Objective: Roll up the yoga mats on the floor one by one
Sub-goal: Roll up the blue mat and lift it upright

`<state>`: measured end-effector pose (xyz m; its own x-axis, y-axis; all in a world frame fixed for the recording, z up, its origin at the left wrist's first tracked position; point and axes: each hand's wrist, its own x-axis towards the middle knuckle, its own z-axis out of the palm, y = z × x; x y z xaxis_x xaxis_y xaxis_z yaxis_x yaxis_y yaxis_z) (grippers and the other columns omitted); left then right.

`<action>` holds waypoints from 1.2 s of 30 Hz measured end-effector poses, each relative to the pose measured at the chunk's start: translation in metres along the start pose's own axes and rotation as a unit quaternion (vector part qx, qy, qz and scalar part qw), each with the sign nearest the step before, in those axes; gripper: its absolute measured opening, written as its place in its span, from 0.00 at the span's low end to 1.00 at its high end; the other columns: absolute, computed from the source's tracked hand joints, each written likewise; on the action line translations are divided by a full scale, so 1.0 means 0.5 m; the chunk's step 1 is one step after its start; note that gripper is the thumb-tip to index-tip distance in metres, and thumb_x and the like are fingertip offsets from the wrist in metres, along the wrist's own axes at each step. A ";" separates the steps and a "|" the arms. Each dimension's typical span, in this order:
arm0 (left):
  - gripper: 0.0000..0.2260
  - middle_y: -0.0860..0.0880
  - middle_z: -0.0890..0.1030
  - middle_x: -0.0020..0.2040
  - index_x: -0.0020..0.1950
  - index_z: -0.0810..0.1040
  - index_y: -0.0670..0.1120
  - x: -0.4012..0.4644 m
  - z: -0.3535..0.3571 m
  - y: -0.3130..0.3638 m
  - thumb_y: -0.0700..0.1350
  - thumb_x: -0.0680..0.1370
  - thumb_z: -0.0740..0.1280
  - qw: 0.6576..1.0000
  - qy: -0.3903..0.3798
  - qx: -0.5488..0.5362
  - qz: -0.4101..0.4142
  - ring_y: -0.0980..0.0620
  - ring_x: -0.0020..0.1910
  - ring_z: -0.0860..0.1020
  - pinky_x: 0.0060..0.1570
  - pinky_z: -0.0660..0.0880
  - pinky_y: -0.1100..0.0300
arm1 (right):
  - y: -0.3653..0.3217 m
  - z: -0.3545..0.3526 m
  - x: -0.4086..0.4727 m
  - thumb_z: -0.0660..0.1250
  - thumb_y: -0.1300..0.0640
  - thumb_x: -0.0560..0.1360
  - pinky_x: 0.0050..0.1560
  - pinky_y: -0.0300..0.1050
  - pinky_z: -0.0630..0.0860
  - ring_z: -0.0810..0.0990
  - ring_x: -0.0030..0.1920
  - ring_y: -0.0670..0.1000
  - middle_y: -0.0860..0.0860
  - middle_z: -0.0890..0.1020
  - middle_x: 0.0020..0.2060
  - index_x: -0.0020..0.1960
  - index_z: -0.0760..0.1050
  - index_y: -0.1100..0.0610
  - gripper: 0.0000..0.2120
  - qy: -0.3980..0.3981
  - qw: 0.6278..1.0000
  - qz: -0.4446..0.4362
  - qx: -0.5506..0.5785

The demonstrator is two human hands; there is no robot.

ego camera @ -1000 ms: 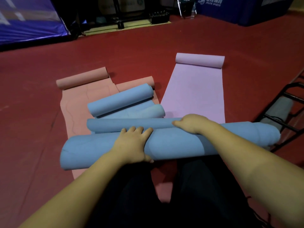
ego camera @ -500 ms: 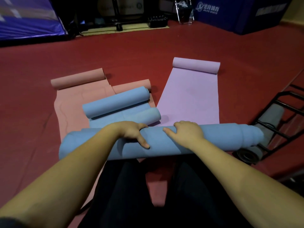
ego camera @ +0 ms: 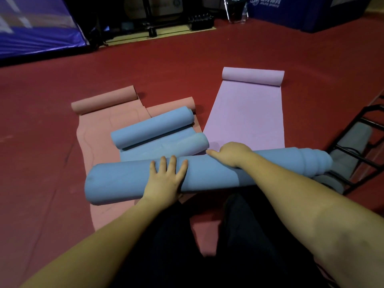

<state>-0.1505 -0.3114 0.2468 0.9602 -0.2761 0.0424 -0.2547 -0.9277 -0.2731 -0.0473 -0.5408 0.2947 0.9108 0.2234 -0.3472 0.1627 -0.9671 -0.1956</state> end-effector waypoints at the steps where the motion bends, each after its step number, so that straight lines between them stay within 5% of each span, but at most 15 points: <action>1: 0.50 0.35 0.73 0.66 0.73 0.62 0.46 0.004 -0.006 -0.003 0.62 0.57 0.78 1.000 0.001 0.000 0.004 0.31 0.60 0.73 0.57 0.69 0.31 | -0.001 -0.004 0.000 0.48 0.29 0.77 0.55 0.49 0.69 0.75 0.63 0.58 0.57 0.78 0.64 0.64 0.78 0.56 0.37 -0.004 1.000 0.001 0.003; 10: 0.47 0.41 0.73 0.65 0.74 0.61 0.49 -0.031 -0.079 -0.007 0.70 0.62 0.67 0.998 0.030 -0.022 0.045 0.39 0.56 0.74 0.58 0.70 0.38 | 0.011 -0.057 -0.066 0.51 0.39 0.82 0.59 0.46 0.63 0.71 0.68 0.57 0.58 0.72 0.71 0.72 0.70 0.56 0.28 -0.089 0.995 -0.010 0.046; 14: 0.49 0.44 0.73 0.66 0.76 0.60 0.50 -0.056 -0.109 -0.001 0.73 0.60 0.59 0.998 0.000 -0.038 0.058 0.41 0.59 0.74 0.59 0.69 0.40 | 0.026 -0.041 -0.073 0.53 0.31 0.78 0.66 0.50 0.63 0.70 0.70 0.56 0.55 0.71 0.72 0.71 0.73 0.53 0.33 -0.123 0.990 0.026 0.063; 18: 0.50 0.48 0.70 0.69 0.78 0.56 0.53 -0.048 -0.115 -0.007 0.74 0.61 0.64 0.996 -0.053 -0.055 0.052 0.43 0.62 0.72 0.61 0.68 0.45 | 0.019 -0.029 -0.071 0.51 0.35 0.80 0.57 0.49 0.68 0.74 0.64 0.58 0.56 0.76 0.66 0.64 0.77 0.54 0.29 -0.046 0.999 -0.001 0.014; 23: 0.50 0.51 0.71 0.68 0.76 0.55 0.57 0.010 -0.131 -0.029 0.71 0.60 0.72 0.981 -0.150 -0.110 0.053 0.45 0.64 0.70 0.61 0.69 0.47 | 0.005 0.000 -0.079 0.53 0.41 0.81 0.46 0.47 0.69 0.77 0.54 0.58 0.54 0.79 0.50 0.43 0.74 0.54 0.21 0.097 0.994 -0.047 0.012; 29: 0.50 0.51 0.72 0.66 0.74 0.59 0.60 0.074 -0.136 -0.055 0.69 0.57 0.76 0.945 -0.250 -0.206 0.042 0.46 0.65 0.70 0.63 0.70 0.47 | -0.003 0.041 -0.106 0.50 0.32 0.78 0.52 0.49 0.70 0.78 0.57 0.57 0.54 0.81 0.54 0.55 0.77 0.54 0.30 0.142 0.987 -0.044 -0.058; 36: 0.47 0.56 0.69 0.70 0.75 0.64 0.55 0.047 -0.112 -0.055 0.73 0.60 0.66 0.975 -0.113 -0.181 0.068 0.51 0.68 0.67 0.65 0.67 0.51 | -0.006 0.024 -0.086 0.48 0.31 0.78 0.56 0.50 0.71 0.77 0.60 0.56 0.53 0.81 0.60 0.61 0.78 0.53 0.32 0.104 0.993 -0.017 -0.044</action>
<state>-0.1276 -0.3065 0.3089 0.9047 -0.3792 -0.1941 -0.3667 -0.9251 0.0983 -0.0915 -0.5462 0.2992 0.9616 0.2344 -0.1427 0.2183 -0.9685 -0.1197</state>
